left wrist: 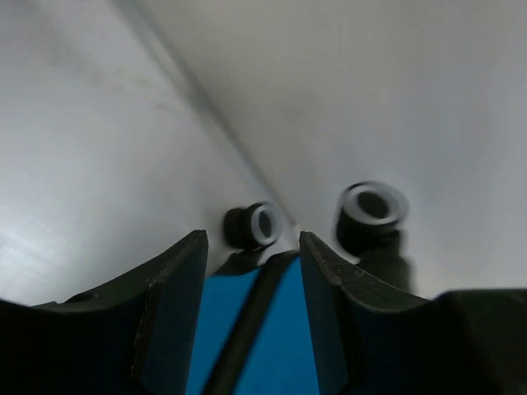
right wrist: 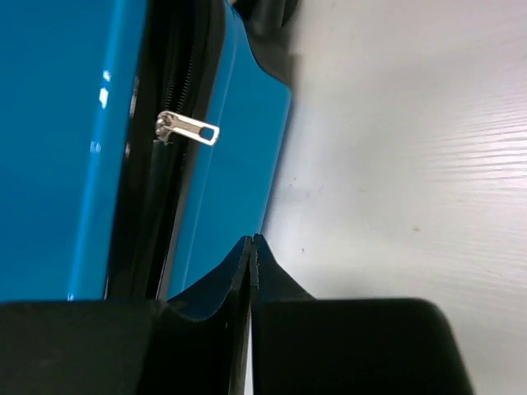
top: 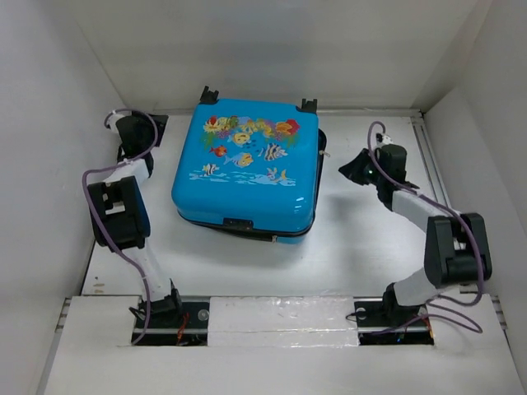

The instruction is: Pack the luggage

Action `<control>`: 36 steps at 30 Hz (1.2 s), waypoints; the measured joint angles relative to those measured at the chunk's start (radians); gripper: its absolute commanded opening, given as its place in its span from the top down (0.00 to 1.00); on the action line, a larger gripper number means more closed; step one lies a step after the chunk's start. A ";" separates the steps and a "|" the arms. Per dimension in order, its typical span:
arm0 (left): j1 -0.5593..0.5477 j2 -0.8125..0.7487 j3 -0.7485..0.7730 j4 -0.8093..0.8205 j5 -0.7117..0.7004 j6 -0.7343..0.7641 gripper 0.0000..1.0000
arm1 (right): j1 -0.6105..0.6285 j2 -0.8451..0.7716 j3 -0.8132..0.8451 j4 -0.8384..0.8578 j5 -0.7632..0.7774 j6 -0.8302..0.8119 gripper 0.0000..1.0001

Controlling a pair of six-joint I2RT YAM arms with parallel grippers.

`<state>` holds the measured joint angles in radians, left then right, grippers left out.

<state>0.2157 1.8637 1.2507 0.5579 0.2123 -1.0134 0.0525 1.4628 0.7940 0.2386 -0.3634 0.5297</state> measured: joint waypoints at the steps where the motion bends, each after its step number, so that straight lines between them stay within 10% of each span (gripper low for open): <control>1: -0.004 0.010 -0.003 -0.028 -0.005 0.008 0.56 | 0.013 0.037 0.019 0.003 0.000 0.003 0.96; 14: -0.170 -0.105 -0.443 0.005 -0.172 -0.075 0.59 | 0.163 0.423 0.341 -0.103 0.071 -0.077 0.96; 26: -0.409 -0.529 -0.852 -0.017 -0.454 -0.123 0.59 | 0.181 0.368 0.288 -0.095 0.211 -0.187 0.96; 36: -0.398 -0.893 -0.911 -0.318 -0.562 -0.041 0.10 | 0.155 0.291 0.212 -0.127 0.166 -0.195 0.59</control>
<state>-0.1825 0.9707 0.3401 0.2401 -0.3500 -1.0546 0.2073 1.7542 1.0061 0.1120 -0.1970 0.3347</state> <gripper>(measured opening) 0.855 0.345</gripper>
